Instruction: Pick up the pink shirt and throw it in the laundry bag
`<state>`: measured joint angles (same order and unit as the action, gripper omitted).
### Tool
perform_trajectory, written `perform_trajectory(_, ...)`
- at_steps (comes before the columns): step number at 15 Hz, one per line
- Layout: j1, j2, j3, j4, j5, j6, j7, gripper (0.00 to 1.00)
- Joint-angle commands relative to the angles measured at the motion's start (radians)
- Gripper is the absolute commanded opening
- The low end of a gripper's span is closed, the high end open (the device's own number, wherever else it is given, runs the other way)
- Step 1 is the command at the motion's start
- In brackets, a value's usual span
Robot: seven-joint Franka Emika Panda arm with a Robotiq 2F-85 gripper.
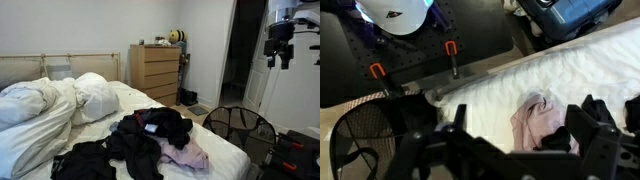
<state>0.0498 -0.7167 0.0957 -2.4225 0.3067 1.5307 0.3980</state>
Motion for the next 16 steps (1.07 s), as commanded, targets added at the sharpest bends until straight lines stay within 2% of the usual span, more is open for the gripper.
perform_trajectory(1,-0.028,-0.001,0.02,0.003,0.01,-0.007,-0.013,1.0)
perform_trajectory(5,-0.028,-0.001,0.02,0.003,0.01,-0.007,-0.013,1.0)
perform_trajectory(7,-0.025,0.062,0.023,0.023,0.006,0.003,-0.032,1.0)
perform_trajectory(13,0.016,0.377,0.04,0.122,0.009,0.017,-0.147,1.0)
perform_trajectory(16,0.037,0.557,0.049,0.19,-0.001,0.07,-0.225,1.0)
